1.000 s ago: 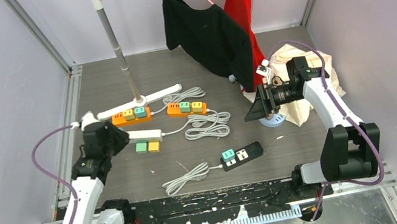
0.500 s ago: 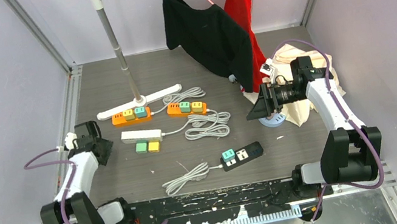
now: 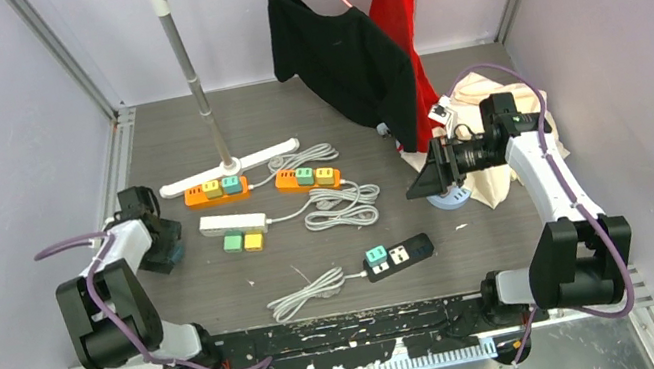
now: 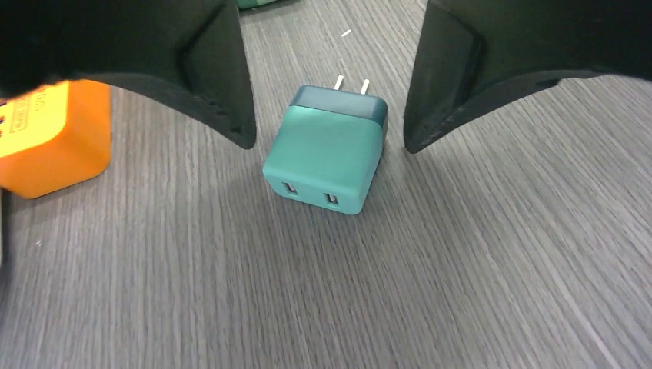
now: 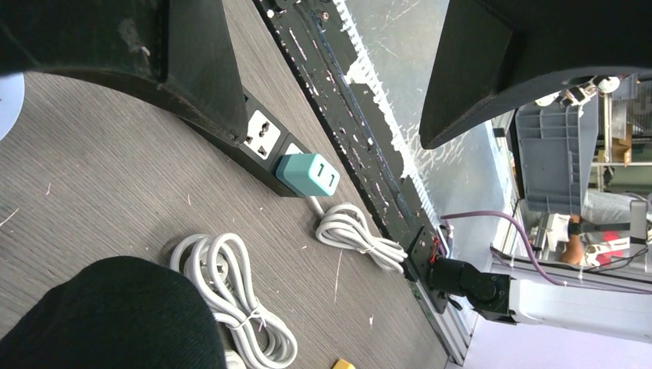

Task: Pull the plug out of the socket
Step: Place the plug at the center of the board, then remove the plug from the socket.

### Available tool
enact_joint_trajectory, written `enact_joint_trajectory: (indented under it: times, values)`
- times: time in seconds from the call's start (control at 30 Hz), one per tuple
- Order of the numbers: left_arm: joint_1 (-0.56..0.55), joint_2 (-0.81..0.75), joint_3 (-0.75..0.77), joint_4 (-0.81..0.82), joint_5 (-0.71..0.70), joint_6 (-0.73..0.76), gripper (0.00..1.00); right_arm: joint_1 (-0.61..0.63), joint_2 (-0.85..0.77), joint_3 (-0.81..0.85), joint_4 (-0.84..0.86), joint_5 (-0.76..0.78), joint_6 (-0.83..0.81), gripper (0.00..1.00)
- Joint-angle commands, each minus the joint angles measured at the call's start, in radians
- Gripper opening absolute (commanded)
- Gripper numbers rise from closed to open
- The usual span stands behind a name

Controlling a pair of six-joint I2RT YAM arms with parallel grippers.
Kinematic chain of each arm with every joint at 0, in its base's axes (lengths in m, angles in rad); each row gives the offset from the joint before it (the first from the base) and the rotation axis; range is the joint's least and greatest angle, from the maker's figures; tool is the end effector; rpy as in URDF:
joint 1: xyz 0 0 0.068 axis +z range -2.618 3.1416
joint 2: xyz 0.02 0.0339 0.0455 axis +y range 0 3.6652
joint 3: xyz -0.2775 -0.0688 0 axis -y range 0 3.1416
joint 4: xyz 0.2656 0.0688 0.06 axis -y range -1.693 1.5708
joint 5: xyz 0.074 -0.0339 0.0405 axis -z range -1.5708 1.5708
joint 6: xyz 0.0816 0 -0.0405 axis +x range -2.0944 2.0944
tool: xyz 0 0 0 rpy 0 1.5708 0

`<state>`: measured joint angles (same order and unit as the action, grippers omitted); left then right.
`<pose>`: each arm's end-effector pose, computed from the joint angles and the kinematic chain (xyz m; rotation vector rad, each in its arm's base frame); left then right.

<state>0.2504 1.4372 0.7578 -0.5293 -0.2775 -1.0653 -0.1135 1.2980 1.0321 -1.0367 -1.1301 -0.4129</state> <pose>0.2671 0.0914 0.1257 -1.7040 2.0926 0.1502 0.2529 0.0455 0.2639 -0.5334 2.2276 1.3170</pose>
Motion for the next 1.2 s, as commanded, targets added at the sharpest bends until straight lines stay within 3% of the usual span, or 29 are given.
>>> enact_joint_trajectory:
  times: [0.0,0.13,0.33,0.43,0.53,0.63,0.77,0.87,0.97,1.07,1.13,1.17]
  values:
    - [0.007,-0.040,0.038,-0.063,-0.021,-0.013,0.75,-0.002,-0.031,0.017,-0.012,-0.035,-0.019,0.87]
    - [0.007,-0.113,0.041,-0.105,0.018,0.006,0.82,-0.002,-0.032,0.019,-0.023,-0.035,-0.033,0.87]
    - [0.006,-0.284,0.055,-0.221,0.192,0.065,0.84,0.000,-0.055,0.010,-0.063,-0.040,-0.122,0.86]
    - [-0.010,-0.419,0.023,-0.198,0.306,0.094,0.83,-0.002,-0.085,-0.011,-0.084,-0.055,-0.200,0.86]
    - [-0.080,-0.545,-0.015,-0.092,0.454,0.128,0.75,-0.002,-0.111,-0.024,-0.142,-0.088,-0.351,0.86]
    - [-0.222,-0.589,-0.058,0.135,0.630,0.182,0.76,-0.002,-0.121,-0.035,-0.311,-0.143,-0.675,0.87]
    - [-0.483,-0.579,-0.143,0.503,0.821,0.263,0.77,-0.002,-0.103,-0.080,-0.671,-0.161,-1.334,0.98]
    - [-0.675,-0.553,-0.176,0.647,0.830,0.391,0.75,-0.002,-0.103,-0.116,-0.692,-0.139,-1.442,1.00]
    - [-0.881,-0.547,-0.217,0.705,0.722,0.568,0.73,0.005,-0.104,-0.129,-0.694,-0.119,-1.507,1.00]
    - [-1.089,-0.563,-0.355,0.871,0.570,0.769,0.72,0.050,-0.119,-0.140,-0.656,-0.070,-1.569,1.00]
    - [-1.221,-0.556,-0.458,1.041,0.480,0.941,0.74,0.109,-0.150,-0.143,-0.549,-0.063,-1.503,1.00]
    - [-1.273,-0.534,-0.501,1.127,0.419,1.008,0.75,0.150,-0.168,-0.146,-0.459,-0.057,-1.389,0.99]
